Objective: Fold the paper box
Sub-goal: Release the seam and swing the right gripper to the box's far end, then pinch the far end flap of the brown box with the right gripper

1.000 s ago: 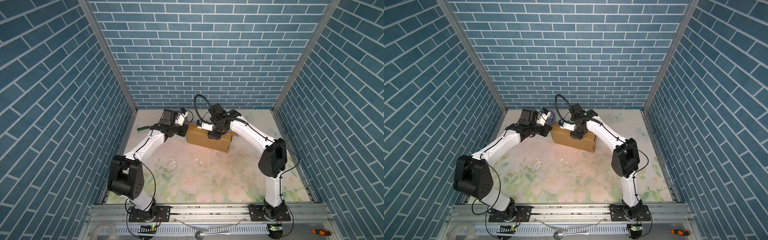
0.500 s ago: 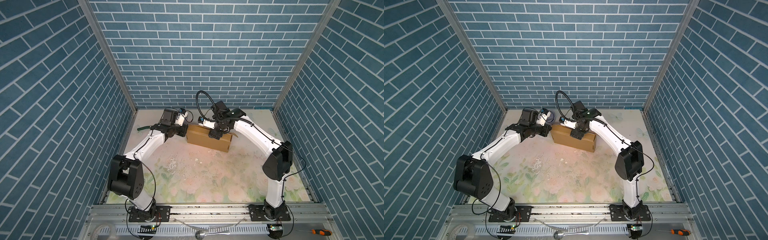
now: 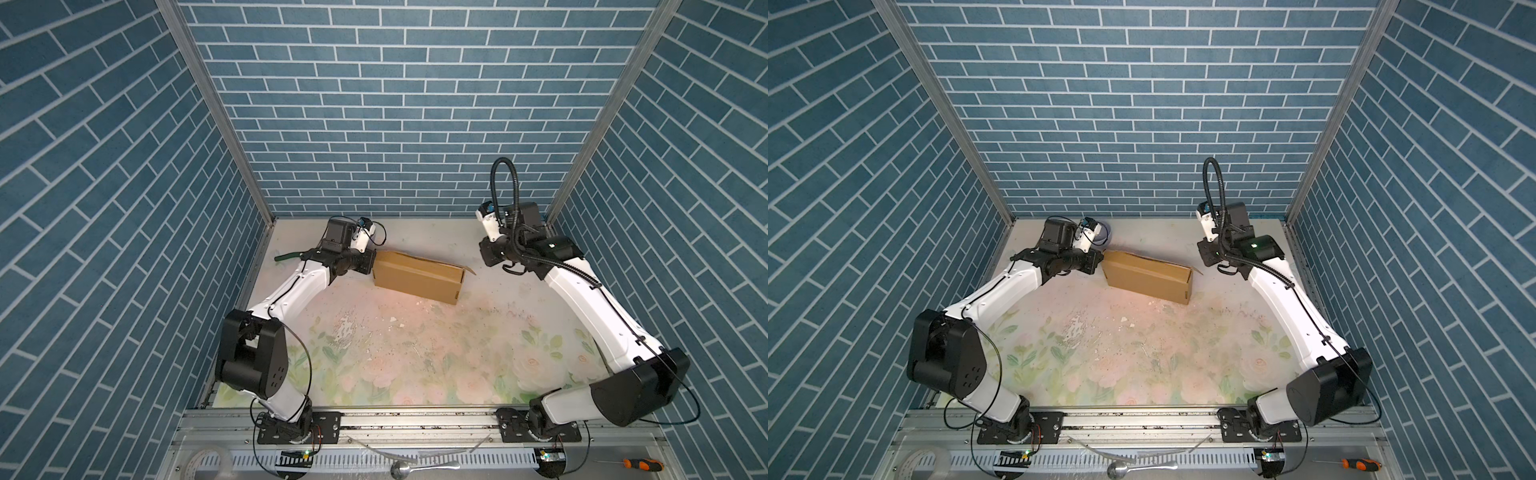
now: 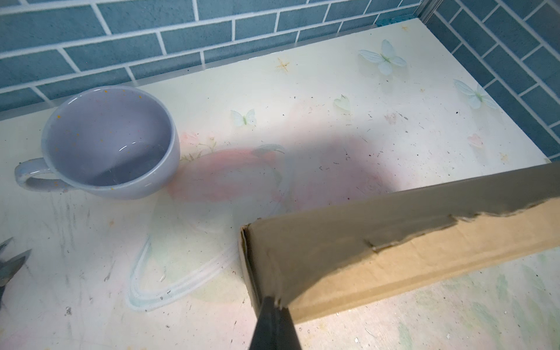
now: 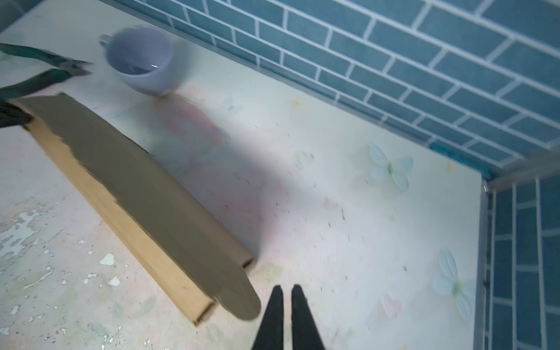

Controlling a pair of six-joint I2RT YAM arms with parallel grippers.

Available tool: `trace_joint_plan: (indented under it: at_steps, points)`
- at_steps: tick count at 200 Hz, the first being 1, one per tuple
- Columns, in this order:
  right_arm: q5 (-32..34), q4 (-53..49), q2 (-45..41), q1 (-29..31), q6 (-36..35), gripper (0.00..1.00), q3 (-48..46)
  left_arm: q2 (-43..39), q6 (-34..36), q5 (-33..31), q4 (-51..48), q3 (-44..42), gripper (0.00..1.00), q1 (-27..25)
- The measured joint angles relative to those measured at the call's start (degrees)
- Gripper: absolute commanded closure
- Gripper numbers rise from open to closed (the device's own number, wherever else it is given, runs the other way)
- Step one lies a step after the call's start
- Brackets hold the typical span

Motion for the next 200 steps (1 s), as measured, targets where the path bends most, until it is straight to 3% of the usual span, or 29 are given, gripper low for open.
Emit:
trace_joint_plan:
  at_steps: [8, 22, 63, 106, 162, 200]
  points:
    - [-0.2, -1.2, -1.0, -0.5, 1.2, 0.58, -0.8, 0.0, 0.0, 0.0, 0.0, 0.0, 1.0, 0.0]
    - [-0.9, -3.1, -1.0, -0.6, 1.8, 0.5, -0.6, 0.0, 0.0, 0.0, 0.0, 0.0, 1.0, 0.0]
    - [-5.0, -9.0, 6.5, 0.6, 1.6, 0.47, 3.1, 0.0, 0.0, 0.0, 0.0, 0.0, 1.0, 0.0]
    - [-3.2, -12.6, 10.1, 4.8, 0.0, 0.59, 3.1, 0.0, 0.0, 0.0, 0.0, 0.0, 1.0, 0.0]
    - [1.7, -13.9, 13.7, 5.3, -1.5, 0.79, 4.7, 0.0, 0.0, 0.0, -0.1, 0.0, 1.0, 0.0]
    - [1.9, -14.9, 13.9, 5.4, -1.2, 0.76, 6.6, 0.0, 0.0, 0.0, 0.0, 0.0, 1.0, 0.0]
